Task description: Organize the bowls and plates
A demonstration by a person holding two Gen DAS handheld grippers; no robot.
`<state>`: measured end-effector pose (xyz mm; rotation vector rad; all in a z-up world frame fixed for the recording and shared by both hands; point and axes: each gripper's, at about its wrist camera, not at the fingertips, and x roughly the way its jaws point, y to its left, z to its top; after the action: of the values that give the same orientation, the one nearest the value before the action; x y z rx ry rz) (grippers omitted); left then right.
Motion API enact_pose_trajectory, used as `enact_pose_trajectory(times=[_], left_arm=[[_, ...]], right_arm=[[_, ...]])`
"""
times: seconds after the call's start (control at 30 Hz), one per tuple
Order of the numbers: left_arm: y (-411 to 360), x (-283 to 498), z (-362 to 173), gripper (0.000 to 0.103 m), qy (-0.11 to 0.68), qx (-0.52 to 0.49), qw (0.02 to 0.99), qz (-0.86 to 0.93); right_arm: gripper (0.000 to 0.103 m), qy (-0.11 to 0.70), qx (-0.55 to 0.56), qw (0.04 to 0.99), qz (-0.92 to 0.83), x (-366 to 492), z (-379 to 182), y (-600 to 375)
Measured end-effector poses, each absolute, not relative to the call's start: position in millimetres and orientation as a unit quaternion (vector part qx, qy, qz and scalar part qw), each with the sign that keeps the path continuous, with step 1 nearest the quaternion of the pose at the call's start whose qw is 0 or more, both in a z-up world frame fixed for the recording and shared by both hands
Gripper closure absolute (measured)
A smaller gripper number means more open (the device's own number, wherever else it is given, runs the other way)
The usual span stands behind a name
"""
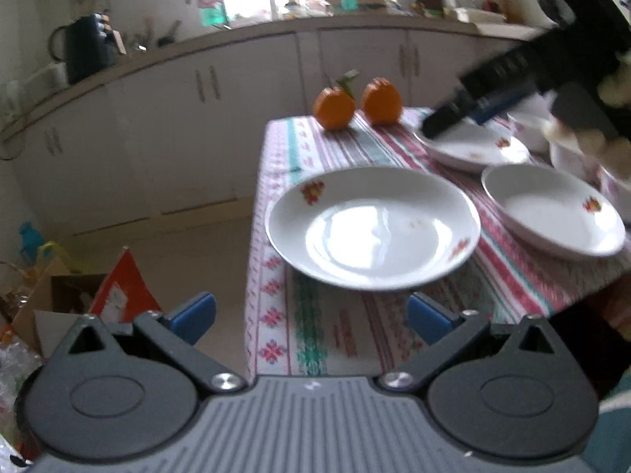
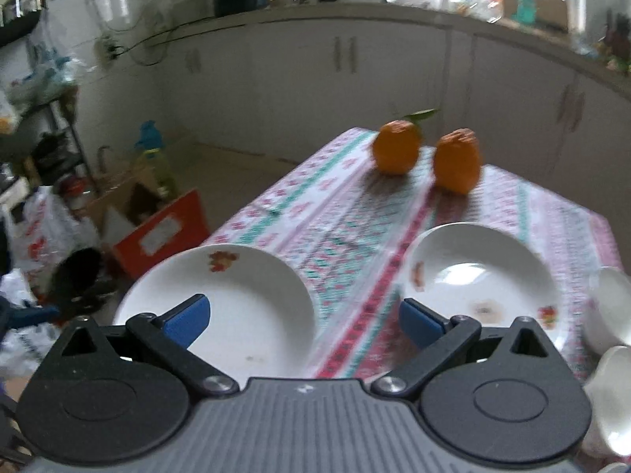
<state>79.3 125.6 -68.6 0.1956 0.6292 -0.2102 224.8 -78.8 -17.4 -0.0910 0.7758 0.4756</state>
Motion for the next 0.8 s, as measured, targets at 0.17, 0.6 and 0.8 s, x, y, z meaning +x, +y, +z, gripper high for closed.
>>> enact_pose_trajectory(times=[0.17, 0.6, 0.8], left_arm=[[127, 88, -74, 0.001, 0.309, 0.110, 0.934, -0.142], [123, 116, -84, 0.001, 0.321, 0.112, 0.917, -0.208], [124, 124, -85, 0.001, 0.324, 0.105, 0.912, -0.228]], right_arm=[[0.001, 0.392, -0.047, 0.881, 0.262, 242, -25, -64], [0.013, 0.452, -0.025, 0.850, 0.269, 292, -55, -68], [0.030, 0.474, -0.019, 0.834, 0.283, 304, -63, -67]])
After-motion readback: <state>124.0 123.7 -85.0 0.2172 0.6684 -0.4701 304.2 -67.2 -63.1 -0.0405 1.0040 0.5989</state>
